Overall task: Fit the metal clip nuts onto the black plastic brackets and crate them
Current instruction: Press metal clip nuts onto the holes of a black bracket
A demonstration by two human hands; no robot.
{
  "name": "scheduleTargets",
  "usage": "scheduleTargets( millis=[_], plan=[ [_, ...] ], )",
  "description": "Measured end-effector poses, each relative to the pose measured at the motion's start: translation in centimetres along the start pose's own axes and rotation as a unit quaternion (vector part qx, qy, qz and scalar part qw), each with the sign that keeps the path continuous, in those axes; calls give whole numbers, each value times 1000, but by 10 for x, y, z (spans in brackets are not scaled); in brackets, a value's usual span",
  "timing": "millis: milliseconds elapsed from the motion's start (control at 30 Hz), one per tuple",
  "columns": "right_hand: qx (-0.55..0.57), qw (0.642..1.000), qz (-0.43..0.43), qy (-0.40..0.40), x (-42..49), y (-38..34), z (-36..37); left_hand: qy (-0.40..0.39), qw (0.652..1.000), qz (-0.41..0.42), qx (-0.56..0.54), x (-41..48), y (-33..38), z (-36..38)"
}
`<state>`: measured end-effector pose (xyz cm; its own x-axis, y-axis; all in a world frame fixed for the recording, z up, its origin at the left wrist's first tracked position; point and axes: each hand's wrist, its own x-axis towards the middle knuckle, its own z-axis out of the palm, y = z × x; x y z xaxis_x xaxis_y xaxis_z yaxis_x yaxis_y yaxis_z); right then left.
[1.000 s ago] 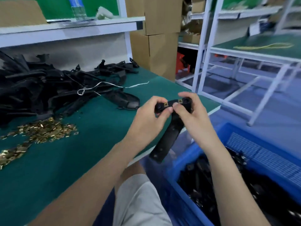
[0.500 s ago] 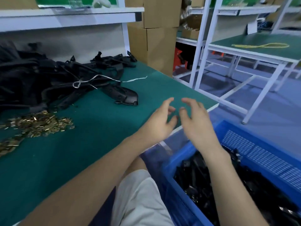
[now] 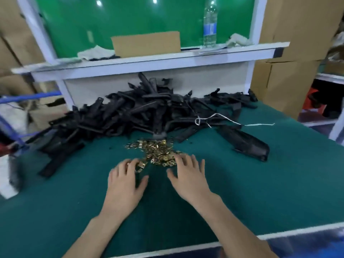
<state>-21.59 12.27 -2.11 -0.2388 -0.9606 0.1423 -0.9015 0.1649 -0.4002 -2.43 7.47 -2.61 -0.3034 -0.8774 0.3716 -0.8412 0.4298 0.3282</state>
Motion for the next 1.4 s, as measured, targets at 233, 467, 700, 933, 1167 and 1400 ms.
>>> scheduleTargets(
  millis=[233,467,700,933,1167,1400],
  plan=[
    [-19,999,-16,-26,57,-23,34,-45,996,-79,-10,28,-29,11],
    [-24,998,-62,-6,95,-29,44,-48,995,-69,-49,69,-27,33],
    [-7,998,-70,4,107,-24,50,76,940,-140,-301,101,-34,24],
    [90,993,-67,39,103,-23,44,-5,851,-252,-462,194,-15,-4],
    [154,985,-57,51,101,-21,38,39,833,-299,-464,223,-11,-7],
    [214,975,-34,37,100,-19,33,70,843,-249,-472,191,-3,-84]
  ],
)
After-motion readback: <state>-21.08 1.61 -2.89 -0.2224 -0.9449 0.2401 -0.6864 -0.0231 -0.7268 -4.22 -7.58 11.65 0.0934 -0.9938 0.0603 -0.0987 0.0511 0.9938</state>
